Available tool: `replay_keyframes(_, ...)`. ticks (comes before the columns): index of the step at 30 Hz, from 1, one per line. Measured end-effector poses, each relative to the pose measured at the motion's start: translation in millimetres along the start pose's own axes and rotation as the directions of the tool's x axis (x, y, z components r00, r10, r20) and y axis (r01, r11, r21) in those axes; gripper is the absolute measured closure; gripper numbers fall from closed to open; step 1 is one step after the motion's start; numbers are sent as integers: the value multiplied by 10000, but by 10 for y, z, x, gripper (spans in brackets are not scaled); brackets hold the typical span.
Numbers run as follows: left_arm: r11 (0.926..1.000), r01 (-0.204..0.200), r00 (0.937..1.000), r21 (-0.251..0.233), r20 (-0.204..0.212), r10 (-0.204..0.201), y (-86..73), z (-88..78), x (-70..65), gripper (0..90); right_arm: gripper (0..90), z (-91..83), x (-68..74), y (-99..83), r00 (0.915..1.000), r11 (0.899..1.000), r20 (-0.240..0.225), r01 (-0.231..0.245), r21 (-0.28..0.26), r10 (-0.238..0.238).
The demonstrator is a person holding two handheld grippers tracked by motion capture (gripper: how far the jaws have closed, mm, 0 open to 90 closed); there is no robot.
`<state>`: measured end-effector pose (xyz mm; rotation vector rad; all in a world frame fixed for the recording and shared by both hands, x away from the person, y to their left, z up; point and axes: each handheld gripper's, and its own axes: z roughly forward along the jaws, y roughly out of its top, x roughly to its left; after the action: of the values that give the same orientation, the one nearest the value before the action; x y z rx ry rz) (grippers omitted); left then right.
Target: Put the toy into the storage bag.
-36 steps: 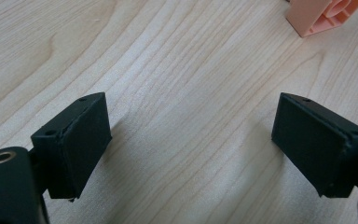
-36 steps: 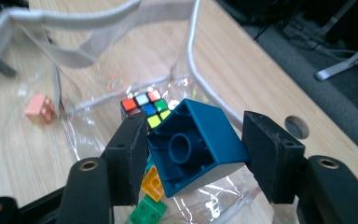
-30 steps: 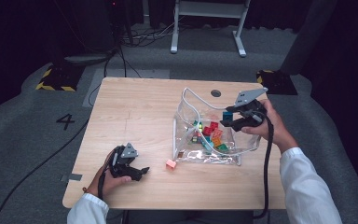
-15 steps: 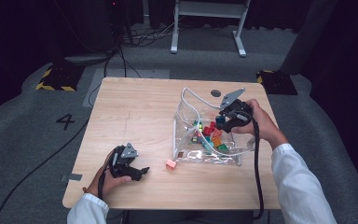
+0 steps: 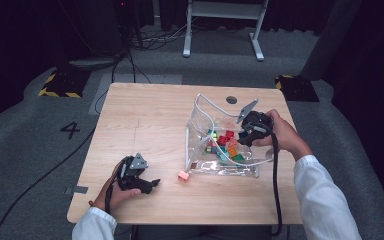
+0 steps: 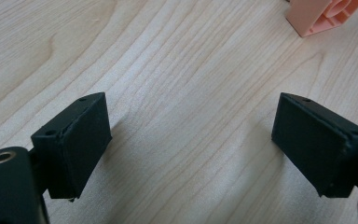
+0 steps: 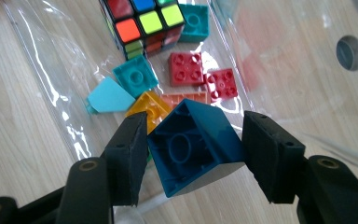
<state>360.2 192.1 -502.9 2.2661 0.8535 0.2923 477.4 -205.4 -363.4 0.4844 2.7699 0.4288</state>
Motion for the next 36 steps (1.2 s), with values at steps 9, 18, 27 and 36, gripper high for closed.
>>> replay_keyframes(9, 10000, -4, 10000, -6, -14, 4, 0, 0, 0, 117, 424, -61, -22, -120, 9996, 9989, 218, -167, 435, 157)
replay_keyframes(18, 10000, -8, 10000, -3, -12, 8, 0, 0, 1, 117, 424, -158, -21, -306, 9995, 9983, 239, -236, 541, 223)
replay_keyframes(27, 10000, -8, 10000, 2, -4, 8, 0, 0, 1, 117, 423, -243, -30, -392, 9991, 9992, 392, -165, 354, 151)
replay_keyframes(36, 10000, 4, 10000, -7, 11, -4, 0, 1, 0, 117, 415, -266, -27, -418, 9981, 9992, 502, -364, 138, 357)
